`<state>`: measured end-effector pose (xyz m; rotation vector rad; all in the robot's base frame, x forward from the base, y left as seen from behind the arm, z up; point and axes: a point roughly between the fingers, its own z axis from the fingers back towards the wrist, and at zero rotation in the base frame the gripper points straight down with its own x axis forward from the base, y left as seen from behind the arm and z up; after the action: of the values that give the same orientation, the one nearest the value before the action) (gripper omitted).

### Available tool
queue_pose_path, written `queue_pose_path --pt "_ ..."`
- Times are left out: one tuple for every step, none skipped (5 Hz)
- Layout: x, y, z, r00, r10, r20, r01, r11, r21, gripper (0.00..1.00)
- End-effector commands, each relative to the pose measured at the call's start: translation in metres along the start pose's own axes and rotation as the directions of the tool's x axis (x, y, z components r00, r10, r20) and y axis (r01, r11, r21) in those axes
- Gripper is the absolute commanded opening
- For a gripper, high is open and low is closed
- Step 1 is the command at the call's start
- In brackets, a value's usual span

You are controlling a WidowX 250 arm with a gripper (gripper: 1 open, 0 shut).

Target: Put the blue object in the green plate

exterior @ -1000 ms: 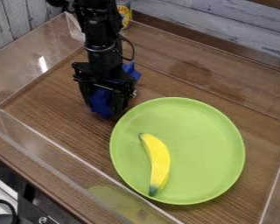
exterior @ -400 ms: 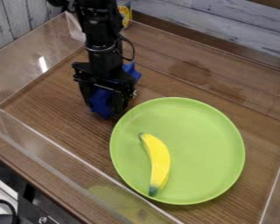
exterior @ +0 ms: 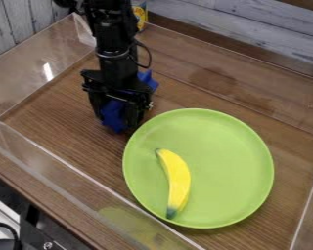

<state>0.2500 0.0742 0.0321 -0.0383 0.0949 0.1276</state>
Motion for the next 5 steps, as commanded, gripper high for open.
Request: queue_pose_path --pt "0.0096 -0.0004 0.0112 0.999 -0.012 0.042 0.011 1.000 0.012 0.00" --pt "0.0098 -0.0012 0.0122 0.999 -0.015 0.041 0.015 1.000 0.013 0.00" --pt "0.0100 -0.0020 0.0134 0.999 -0.019 0.040 0.018 1.000 0.015 0.00" --pt "0.0100 -0.0029 0.0150 0.999 -0.022 0.039 0.021 1.000 0.018 0.00" --pt "0.0099 -0.0039 0.0166 0.999 -0.026 0.038 0.025 0.999 0.021 0.00"
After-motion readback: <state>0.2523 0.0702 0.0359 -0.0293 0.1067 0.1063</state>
